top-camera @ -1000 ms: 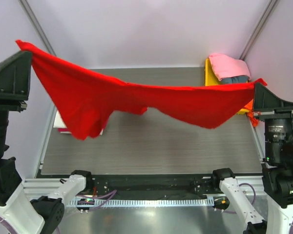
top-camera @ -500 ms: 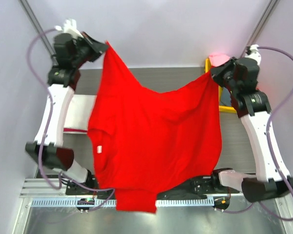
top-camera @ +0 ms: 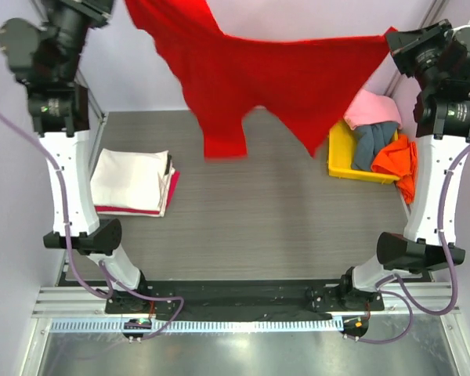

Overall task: Fold and stack the t-shirts
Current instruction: Flatten the tshirt out

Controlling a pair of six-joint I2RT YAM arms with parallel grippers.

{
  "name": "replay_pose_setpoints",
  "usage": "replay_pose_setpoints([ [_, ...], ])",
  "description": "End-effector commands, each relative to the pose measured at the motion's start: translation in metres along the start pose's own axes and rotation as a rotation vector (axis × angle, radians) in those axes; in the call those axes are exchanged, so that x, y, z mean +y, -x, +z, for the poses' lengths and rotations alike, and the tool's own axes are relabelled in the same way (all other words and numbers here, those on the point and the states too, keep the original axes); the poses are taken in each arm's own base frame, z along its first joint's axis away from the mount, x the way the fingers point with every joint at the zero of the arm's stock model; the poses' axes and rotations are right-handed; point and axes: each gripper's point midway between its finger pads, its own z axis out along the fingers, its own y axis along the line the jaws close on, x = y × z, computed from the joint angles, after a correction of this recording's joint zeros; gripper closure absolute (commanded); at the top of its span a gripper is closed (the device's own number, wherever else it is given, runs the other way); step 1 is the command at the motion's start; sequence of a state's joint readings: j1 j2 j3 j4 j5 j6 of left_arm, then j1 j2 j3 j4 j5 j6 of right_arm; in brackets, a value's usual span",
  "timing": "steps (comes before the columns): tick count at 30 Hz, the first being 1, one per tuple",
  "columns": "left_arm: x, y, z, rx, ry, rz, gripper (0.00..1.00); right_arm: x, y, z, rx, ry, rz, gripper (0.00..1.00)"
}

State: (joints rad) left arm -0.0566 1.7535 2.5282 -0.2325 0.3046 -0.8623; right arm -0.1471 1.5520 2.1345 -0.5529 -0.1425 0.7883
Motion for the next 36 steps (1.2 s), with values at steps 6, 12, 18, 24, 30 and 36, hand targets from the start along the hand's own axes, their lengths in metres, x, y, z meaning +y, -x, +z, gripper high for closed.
replay_pose_setpoints([
  [6, 0.122, -0.074, 0.025, 0.103, 0.081, -0.046, 0.99, -0.042, -0.095, 0.033, 0.238, 0.16, 0.171, 0.99],
  [12, 0.177, -0.156, -0.041, 0.21, 0.205, -0.119, 1.0, -0.132, -0.184, 0.028, 0.362, 0.043, 0.194, 0.99],
  [18, 0.198, -0.248, -0.127, 0.368, 0.356, -0.235, 1.0, -0.214, -0.267, -0.004, 0.512, -0.119, 0.206, 0.99],
  [24, 0.181, -0.303, -0.191, 0.501, 0.406, -0.251, 1.0, -0.269, -0.323, -0.055, 0.605, -0.261, 0.208, 0.99],
  [30, 0.157, -0.325, -0.249, 0.582, 0.472, -0.242, 1.0, -0.295, -0.342, -0.109, 0.618, -0.368, 0.171, 0.99],
  [36, 0.154, -0.345, -0.304, 0.627, 0.535, -0.28, 1.0, -0.31, -0.346, -0.163, 0.601, -0.471, 0.128, 0.99],
])
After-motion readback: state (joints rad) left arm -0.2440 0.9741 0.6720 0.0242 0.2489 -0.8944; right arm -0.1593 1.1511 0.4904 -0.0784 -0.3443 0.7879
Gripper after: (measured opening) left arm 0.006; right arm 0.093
